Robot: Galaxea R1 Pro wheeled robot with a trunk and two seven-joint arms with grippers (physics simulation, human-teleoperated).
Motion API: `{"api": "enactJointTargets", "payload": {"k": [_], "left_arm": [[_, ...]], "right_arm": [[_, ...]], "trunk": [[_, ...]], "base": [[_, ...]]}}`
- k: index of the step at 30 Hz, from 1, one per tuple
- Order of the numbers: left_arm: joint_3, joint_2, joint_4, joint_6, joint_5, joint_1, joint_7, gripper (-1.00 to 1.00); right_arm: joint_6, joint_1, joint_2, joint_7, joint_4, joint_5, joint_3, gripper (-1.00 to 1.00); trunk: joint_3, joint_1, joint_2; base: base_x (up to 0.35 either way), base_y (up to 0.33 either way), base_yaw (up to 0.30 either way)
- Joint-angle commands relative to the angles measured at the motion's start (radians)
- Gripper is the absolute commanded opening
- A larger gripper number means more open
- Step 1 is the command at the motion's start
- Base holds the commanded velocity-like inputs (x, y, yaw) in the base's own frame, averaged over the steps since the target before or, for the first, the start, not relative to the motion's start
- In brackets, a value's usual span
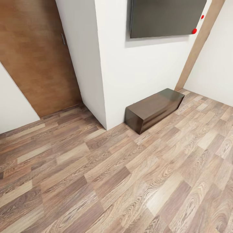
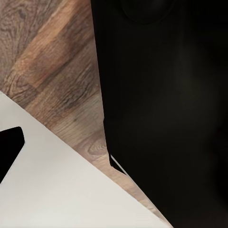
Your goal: In the bedroom, move the book from the bed onto either nightstand, and place the two sandals side by side next to the bed.
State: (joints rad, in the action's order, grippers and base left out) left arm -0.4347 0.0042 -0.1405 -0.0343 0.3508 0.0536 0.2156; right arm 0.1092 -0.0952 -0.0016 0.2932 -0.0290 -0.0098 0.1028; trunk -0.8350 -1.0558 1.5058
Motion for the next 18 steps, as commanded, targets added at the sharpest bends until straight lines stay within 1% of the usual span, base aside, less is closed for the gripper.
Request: {"api": "enactJointTargets", "payload": {"k": [1, 11, 18], "left_arm": [[-0.009, 0.000, -0.001, -0.003, 0.010, 0.000, 0.004, 1.00], [-0.009, 0.000, -0.001, -0.003, 0.009, 0.000, 0.004, 1.00], [-0.009, 0.000, -0.001, -0.003, 0.010, 0.000, 0.004, 1.00]], "right_arm": [[0.009, 0.000, 0.000, 0.003, -0.002, -0.001, 0.008, 1.00], [0.007, 0.000, 0.007, 0.003, 0.002, -0.001, 0.009, 1.00], [0.007, 0.000, 0.011, 0.003, 0.001, -0.001, 0.009, 1.00]], "trunk": [[-0.001, 0.000, 0.000], [-0.001, 0.000, 0.000], [-0.001, 0.000, 0.000]], "base": [[0.000, 0.000, -0.175], [0.000, 0.000, -0.172], [0.000, 0.000, -0.140]]}}
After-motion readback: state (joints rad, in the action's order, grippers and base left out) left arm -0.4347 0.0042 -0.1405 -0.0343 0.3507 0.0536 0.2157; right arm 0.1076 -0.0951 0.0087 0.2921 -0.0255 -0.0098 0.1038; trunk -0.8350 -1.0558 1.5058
